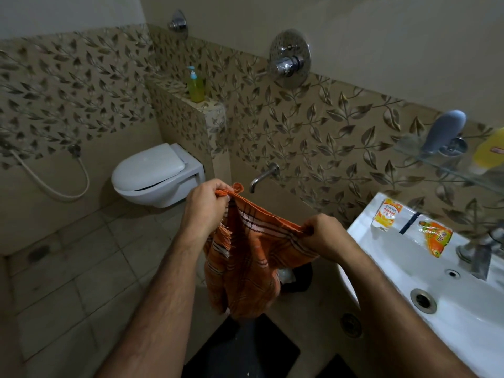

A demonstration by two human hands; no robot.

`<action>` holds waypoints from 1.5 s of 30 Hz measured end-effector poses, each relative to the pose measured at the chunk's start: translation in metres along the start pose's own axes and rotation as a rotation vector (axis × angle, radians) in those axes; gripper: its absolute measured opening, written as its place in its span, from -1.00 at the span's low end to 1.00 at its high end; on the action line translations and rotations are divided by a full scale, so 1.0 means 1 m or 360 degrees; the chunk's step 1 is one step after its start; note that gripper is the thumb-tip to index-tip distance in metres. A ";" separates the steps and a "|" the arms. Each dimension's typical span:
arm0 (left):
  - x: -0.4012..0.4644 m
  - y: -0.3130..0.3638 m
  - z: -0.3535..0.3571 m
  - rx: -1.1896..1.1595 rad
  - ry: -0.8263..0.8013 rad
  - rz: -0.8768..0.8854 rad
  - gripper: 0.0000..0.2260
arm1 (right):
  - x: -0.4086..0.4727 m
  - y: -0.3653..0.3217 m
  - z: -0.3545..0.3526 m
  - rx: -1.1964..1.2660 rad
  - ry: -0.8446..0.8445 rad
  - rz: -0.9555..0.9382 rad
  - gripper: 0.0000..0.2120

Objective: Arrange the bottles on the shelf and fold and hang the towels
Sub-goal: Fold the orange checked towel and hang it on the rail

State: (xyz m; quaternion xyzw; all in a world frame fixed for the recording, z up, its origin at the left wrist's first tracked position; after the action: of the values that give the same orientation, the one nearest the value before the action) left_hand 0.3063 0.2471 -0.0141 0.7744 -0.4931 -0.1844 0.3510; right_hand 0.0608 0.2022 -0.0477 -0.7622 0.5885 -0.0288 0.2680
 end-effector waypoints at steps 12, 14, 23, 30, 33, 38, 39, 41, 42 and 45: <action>0.004 -0.010 0.001 0.0042 0.0093 -0.0056 -0.90 | -0.006 -0.006 -0.022 0.0241 0.0274 -0.0064 -0.95; 0.004 -0.009 0.004 0.0028 0.0087 -0.0046 -0.90 | -0.007 -0.008 -0.021 -0.0023 0.0406 -0.0148 -0.98; 0.007 -0.011 0.008 0.0067 0.0099 -0.0060 -0.89 | -0.022 -0.033 -0.009 -0.0761 0.0490 -0.0221 -0.84; 0.014 -0.020 0.005 0.0006 0.0107 -0.0128 -0.90 | -0.012 -0.020 -0.013 -0.0439 0.0109 -0.0171 -0.86; 0.017 -0.027 0.008 0.0043 0.0157 -0.0177 -0.91 | -0.013 -0.018 -0.014 -0.0327 -0.0041 -0.0296 -0.77; 0.021 -0.038 0.012 0.0016 0.0166 -0.0233 -0.92 | -0.018 -0.017 -0.024 0.0284 -0.0217 -0.0552 -0.67; 0.023 -0.041 0.013 -0.0007 0.0152 -0.0231 -0.91 | -0.021 -0.018 -0.026 0.0536 -0.0316 -0.0619 -0.64; 0.028 -0.048 0.018 -0.0080 0.0077 -0.0202 -0.89 | -0.025 -0.023 -0.029 0.1024 -0.0472 -0.0738 -0.65; 0.030 -0.051 0.022 -0.0165 0.0017 -0.0192 -0.87 | -0.025 -0.024 -0.029 0.1233 -0.0530 -0.0773 -0.67; 0.029 -0.059 0.032 -0.0524 -0.0096 -0.0219 -0.64 | -0.023 -0.034 -0.030 0.1574 -0.0575 -0.0834 -0.64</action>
State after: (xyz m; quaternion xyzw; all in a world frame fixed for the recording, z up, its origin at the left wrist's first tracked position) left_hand 0.3364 0.2253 -0.0777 0.7326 -0.4123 -0.3093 0.4446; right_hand 0.0731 0.2180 -0.0007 -0.6596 0.2421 -0.2347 0.6717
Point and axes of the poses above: each hand's wrist, its own x-axis towards the middle knuckle, its own z-axis out of the palm, y = z × x, the point moved 3 cm from there along x, towards the middle knuckle, and after that the axes turned 1 degree about -y, right-handed, at the moved point
